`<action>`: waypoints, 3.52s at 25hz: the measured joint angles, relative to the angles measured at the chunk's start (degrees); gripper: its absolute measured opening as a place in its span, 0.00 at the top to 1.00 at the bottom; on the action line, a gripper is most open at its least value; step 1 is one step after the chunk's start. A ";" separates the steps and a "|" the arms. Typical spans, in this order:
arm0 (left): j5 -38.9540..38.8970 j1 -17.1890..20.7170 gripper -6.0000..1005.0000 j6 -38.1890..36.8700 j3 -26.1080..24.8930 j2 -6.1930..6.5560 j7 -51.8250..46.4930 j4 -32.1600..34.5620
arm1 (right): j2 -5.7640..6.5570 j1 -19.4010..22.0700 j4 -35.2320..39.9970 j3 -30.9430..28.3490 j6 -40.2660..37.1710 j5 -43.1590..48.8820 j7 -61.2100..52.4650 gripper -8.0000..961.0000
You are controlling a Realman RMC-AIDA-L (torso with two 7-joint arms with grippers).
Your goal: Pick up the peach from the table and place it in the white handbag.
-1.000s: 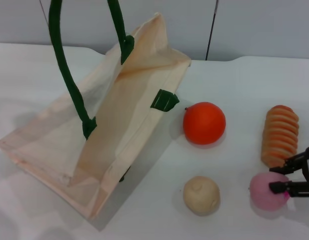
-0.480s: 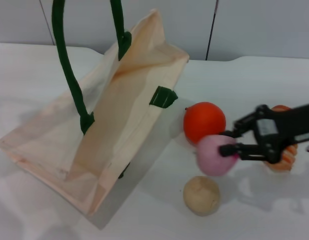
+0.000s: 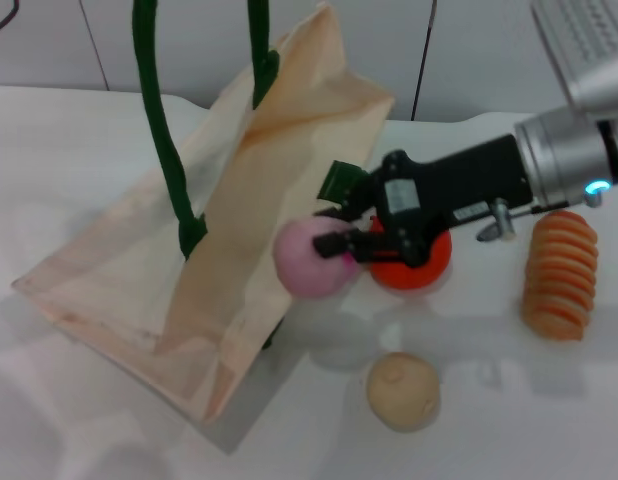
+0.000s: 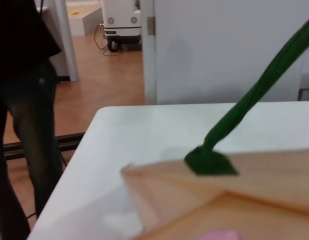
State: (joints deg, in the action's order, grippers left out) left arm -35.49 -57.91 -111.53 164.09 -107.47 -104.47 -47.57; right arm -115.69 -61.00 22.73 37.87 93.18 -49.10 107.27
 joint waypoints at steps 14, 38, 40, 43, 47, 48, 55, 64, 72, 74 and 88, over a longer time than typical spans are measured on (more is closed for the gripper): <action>0.29 -1.42 0.88 0.00 0.00 0.41 0.12 2.87 | -0.74 -3.48 -5.97 2.19 -12.59 -3.91 0.14 0.78; 0.37 -1.20 0.88 0.09 0.00 0.45 0.36 2.93 | -0.99 -6.74 -13.57 -1.38 -24.98 -4.52 1.72 0.52; 0.29 -1.09 0.88 0.09 0.00 0.47 0.37 2.93 | -0.97 -6.58 -13.55 -1.41 -24.98 -4.53 1.73 0.48; 0.25 -1.04 0.88 0.09 0.00 0.48 0.38 2.93 | -0.94 -6.29 -13.43 -1.58 -24.98 -4.52 1.50 0.42; 0.34 -1.00 0.88 0.09 0.00 0.47 0.41 2.93 | -0.75 -5.34 -12.92 -3.06 -24.56 -4.52 1.31 0.34; 0.34 -1.00 0.88 0.09 0.00 0.48 0.42 2.92 | -0.62 -4.88 -12.67 -3.93 -24.49 -4.52 1.37 0.31; 0.68 -0.69 0.88 1.15 0.00 0.45 0.55 2.93 | -0.03 1.88 -2.82 -10.48 -20.39 -4.53 0.88 0.08; 1.39 -0.23 0.88 3.87 0.00 -0.10 1.55 3.23 | 0.06 7.17 -0.71 -19.15 -25.48 -11.30 3.37 0.07; 4.43 -0.55 0.88 7.21 0.00 -0.15 4.10 6.06 | -0.05 9.45 -2.01 -19.22 -28.82 -19.23 6.44 0.07; 4.57 -0.63 0.87 7.36 0.00 -0.18 4.81 6.07 | -0.06 9.51 -2.29 -19.21 -29.51 -19.26 6.65 0.07; 2.62 -0.09 0.51 9.15 -0.05 -0.27 6.19 5.64 | -0.12 9.99 -2.70 -20.81 -31.08 -20.58 8.03 0.07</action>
State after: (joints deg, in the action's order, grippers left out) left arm -32.87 -58.01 -102.38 164.04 -107.74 -98.29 -41.93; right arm -115.81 -51.01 20.03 17.06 62.09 -69.68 115.30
